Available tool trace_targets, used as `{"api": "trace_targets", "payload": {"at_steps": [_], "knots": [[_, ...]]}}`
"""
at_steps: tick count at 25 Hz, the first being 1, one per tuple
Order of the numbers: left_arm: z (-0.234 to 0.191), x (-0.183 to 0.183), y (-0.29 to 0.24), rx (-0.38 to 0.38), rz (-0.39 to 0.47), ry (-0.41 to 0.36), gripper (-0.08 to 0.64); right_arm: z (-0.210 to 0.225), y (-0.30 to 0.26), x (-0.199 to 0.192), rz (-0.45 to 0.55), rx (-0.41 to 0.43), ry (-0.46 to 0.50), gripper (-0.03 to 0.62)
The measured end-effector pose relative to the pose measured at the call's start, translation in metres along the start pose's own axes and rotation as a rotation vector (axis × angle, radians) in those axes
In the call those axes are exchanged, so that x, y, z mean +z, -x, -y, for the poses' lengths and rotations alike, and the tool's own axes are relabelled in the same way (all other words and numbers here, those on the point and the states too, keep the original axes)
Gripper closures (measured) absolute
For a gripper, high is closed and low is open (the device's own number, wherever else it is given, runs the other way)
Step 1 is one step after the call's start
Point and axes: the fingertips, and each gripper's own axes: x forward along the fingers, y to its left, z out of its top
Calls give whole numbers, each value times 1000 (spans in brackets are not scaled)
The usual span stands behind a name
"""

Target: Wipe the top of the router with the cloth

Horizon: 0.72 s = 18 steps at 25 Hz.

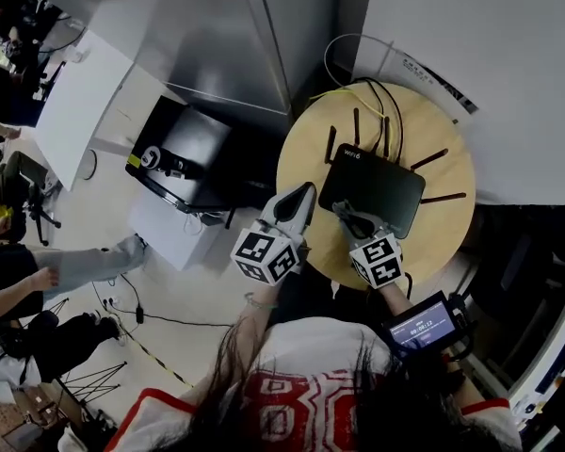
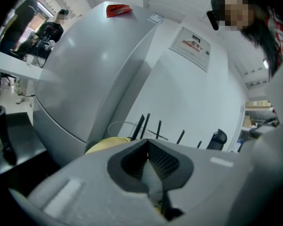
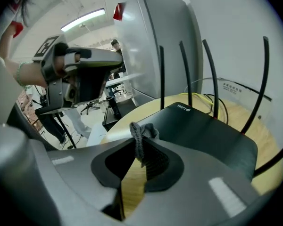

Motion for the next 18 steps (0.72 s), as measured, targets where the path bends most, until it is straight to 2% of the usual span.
{"api": "trace_targets", "payload": {"at_steps": [9, 14, 18], "knots": [[1, 0, -14, -15, 8, 12, 558, -6, 1, -1, -33, 35, 40, 549], [-5, 0, -13, -1, 7, 16, 558, 15, 0, 18, 12, 5, -2, 549], [-10, 0, -8, 15, 9, 18, 558, 43, -8, 39, 34, -27, 6, 549]]}}
